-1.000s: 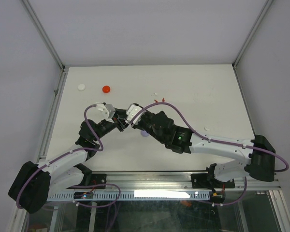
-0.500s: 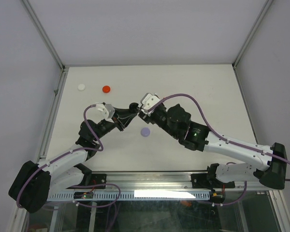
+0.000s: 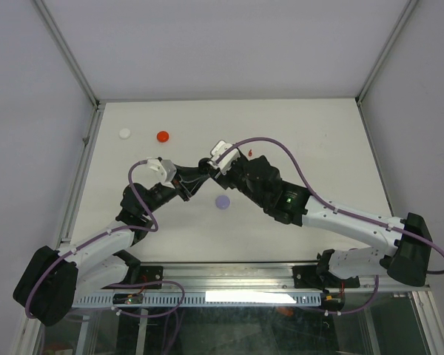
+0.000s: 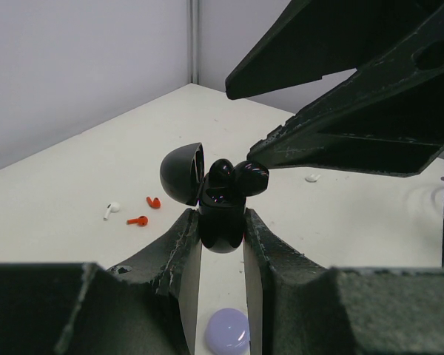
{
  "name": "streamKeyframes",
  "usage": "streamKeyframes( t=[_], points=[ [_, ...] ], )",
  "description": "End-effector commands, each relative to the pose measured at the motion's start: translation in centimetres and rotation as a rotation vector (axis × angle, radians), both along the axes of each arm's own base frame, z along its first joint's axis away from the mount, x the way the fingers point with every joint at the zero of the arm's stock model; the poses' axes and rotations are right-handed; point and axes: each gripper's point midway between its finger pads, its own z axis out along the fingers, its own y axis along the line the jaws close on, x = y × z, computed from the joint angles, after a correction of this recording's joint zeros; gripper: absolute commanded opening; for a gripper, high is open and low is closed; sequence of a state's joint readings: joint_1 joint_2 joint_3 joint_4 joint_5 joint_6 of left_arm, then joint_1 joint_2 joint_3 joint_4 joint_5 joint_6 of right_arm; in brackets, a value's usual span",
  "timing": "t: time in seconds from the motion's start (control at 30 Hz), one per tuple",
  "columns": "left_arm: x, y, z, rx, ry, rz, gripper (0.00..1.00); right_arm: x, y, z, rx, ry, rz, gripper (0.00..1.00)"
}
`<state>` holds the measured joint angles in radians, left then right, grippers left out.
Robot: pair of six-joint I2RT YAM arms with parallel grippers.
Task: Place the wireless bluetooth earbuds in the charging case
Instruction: Place the earbud in the charging case.
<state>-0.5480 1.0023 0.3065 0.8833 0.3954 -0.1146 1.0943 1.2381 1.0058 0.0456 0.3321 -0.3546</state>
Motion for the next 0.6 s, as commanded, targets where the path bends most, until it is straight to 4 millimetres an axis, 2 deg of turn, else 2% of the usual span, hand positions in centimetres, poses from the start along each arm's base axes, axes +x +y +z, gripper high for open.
streamKeyframes(
  t=[0.0,0.3,0.57],
  points=[
    [-0.1,0.0,3.5,-0.047,-0.111,-0.009,0.0,-0.4,0.9,2.8,0.1,-0.014,0.039,0.53],
    [-0.2,-0.1,3.4,-0.043,-0.11,-0.015,0.0,-1.3,1.5,3.3,0.125,-0.005,0.104,0.54],
    [-0.6,-0.4,3.3,-0.027,-0.124,-0.05,0.0,-0.4,1.9,3.6,0.143,0.005,0.06,0.54]
  ],
)
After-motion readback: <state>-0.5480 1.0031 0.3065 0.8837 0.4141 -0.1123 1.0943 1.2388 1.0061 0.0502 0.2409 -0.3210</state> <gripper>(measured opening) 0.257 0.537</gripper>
